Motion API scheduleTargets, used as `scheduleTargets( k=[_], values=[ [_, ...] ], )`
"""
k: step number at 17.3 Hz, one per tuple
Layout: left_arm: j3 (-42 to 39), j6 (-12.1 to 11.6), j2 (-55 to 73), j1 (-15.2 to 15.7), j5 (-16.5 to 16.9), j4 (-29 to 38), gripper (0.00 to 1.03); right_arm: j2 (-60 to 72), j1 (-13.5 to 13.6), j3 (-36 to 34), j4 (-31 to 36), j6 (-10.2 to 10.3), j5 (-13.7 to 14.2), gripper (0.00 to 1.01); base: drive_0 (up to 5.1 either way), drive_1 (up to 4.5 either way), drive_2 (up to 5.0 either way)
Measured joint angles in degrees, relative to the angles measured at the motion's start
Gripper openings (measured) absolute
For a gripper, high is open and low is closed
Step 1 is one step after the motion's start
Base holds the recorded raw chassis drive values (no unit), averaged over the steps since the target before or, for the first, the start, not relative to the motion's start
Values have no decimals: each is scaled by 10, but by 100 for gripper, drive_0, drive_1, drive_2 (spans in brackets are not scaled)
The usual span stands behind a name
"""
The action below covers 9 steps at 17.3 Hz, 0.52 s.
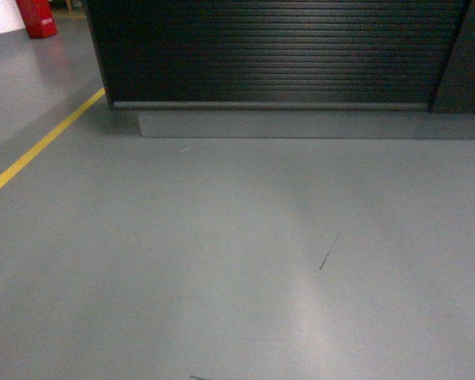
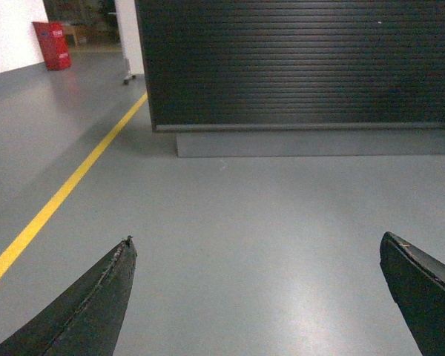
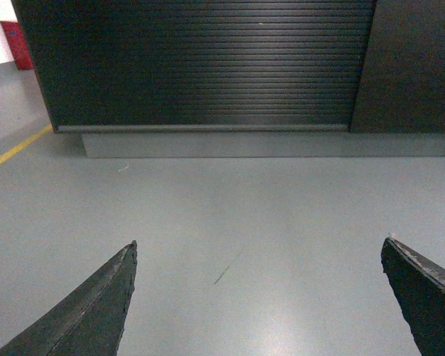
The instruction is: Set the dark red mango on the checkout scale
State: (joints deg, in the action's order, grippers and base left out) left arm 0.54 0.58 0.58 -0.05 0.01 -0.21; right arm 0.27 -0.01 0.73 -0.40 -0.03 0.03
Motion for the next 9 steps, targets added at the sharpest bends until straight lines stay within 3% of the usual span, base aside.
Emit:
scheduleTargets(
  k=[9],
  values=[
    [0,0,0,0,0,-1,98,0,0,0,2,0,0,98,2,421,-418]
  ],
)
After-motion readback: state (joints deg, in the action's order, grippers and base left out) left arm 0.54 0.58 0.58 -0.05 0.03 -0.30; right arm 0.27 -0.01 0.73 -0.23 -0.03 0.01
